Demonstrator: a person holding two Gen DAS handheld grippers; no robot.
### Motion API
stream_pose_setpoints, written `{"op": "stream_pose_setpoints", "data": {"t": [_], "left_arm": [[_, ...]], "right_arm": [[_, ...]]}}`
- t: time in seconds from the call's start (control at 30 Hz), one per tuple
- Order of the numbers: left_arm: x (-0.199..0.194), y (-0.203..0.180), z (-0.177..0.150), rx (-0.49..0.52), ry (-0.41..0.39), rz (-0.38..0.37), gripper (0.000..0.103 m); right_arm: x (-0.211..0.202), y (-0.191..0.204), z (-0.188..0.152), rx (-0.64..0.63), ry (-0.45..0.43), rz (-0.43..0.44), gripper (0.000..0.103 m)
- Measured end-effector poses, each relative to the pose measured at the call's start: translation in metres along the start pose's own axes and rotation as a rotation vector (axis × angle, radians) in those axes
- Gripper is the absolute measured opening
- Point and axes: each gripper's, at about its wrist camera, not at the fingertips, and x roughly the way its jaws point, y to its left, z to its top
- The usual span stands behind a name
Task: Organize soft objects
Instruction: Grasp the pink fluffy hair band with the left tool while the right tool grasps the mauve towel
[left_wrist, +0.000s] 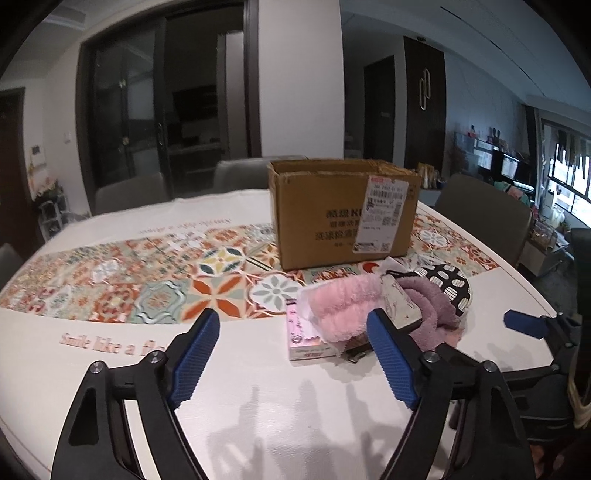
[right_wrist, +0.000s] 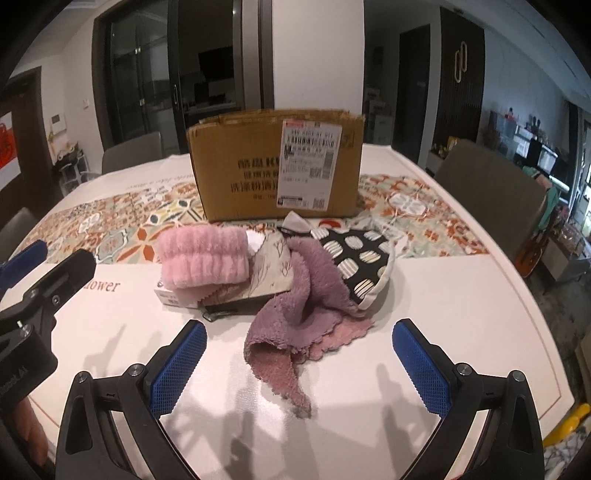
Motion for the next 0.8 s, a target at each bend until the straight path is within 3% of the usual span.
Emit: {"op": "stream_pose_setpoints", "data": {"t": [0.23, 0.5, 0.7, 0.8], "left_arm": [[0.031, -0.004, 0.004, -0.023, 0.062, -0.059, 0.073], [0.054, -0.009, 0.008, -0.018, 0.099, -0.093, 0.070], [0.068, -0.012, 0.007, -0.016, 0.126, -0.108, 0.066], [0.074, -0.014, 0.007, -0.021, 0.143, -0.111, 0.062]], "right_arm": [[0.021, -0.001, 0.000, 0.013, 0.048, 0.024, 0.098], [0.035, 0.005, 0.000, -0.011, 0.067, 0.057, 0.087], [0.041, 0.007, -0.001, -0.026, 0.078, 0.072, 0.073], [0.045, 0.006, -0.002, -0.029, 0.091, 0.080, 0.060]]}}
